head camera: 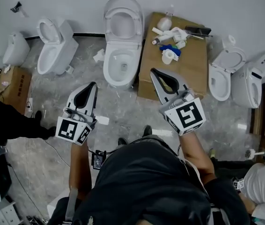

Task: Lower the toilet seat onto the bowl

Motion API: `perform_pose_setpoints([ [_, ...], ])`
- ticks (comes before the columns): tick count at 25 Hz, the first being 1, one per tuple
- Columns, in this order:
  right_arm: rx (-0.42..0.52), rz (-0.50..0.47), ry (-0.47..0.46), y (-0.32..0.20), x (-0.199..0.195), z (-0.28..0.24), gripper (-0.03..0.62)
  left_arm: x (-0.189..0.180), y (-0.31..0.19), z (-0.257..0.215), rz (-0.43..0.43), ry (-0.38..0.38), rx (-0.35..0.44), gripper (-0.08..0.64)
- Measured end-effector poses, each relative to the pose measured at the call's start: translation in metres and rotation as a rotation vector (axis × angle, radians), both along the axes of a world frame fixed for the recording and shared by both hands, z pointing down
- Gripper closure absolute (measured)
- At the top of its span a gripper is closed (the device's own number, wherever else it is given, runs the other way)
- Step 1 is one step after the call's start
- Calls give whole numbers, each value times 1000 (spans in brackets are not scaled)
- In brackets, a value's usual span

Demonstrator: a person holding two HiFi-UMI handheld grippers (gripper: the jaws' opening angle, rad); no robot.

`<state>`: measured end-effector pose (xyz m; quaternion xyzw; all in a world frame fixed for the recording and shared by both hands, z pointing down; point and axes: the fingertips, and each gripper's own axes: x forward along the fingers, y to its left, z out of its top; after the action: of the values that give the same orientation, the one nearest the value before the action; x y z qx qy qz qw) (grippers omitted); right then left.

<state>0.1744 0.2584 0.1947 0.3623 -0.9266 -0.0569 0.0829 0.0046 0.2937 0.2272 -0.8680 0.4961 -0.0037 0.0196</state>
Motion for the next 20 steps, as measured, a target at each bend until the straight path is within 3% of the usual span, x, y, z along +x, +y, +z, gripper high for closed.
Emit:
perform_pose_setpoints([
  [10,-25,-42,-14,-43,19,11,584,30,-32,2,-33,-38,-16,557],
  [20,-34,6,15,-63,-29,15,584,-11,-64,7,36,-3,-10,557],
])
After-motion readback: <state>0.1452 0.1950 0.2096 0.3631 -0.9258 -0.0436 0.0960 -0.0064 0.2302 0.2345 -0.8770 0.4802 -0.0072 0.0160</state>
